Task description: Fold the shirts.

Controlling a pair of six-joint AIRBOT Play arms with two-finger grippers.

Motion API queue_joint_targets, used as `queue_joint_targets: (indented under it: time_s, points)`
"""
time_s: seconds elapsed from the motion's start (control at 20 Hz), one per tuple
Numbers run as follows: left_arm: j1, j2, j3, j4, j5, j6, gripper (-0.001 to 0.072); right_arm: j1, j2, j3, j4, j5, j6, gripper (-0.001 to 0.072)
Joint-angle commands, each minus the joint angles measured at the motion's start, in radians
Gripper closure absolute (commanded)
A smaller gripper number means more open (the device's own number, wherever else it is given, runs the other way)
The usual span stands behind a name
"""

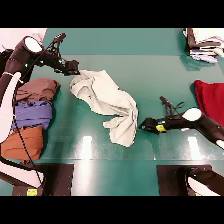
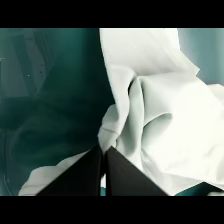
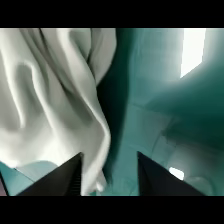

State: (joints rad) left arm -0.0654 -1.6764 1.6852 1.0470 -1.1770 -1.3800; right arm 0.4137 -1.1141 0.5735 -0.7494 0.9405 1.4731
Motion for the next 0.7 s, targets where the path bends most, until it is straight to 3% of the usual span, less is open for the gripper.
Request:
queue_joint_targets:
  time_s: [0.0,0.1,0.25,0.4,0.65]
  points:
    - [0.0,0.001,0.002,0.001,-0.012,0.0,0.0683,0.078,-0.142,0.069,0.039,-0.076,-0.056,0.0409]
    - [0.0,0.001,0.002,0.002,-0.014,0.0,0.0683,0.077,-0.207,0.129,0.029,-0.077,-0.062,0.0412]
    - [0.0,0.001,0.002,0.002,-0.024,0.0,0.0683,0.077,-0.242,0.195,-0.072,-0.074,-0.061,0.0674]
    - [0.001,0.018,0.027,0.011,-0.046,0.0,0.0684,0.058,-0.194,0.272,-0.202,-0.049,-0.058,0.0696]
    - [0.001,0.244,0.157,0.106,-0.008,0.0,0.0684,-0.106,0.04,0.521,-0.454,0.082,0.012,0.0696]
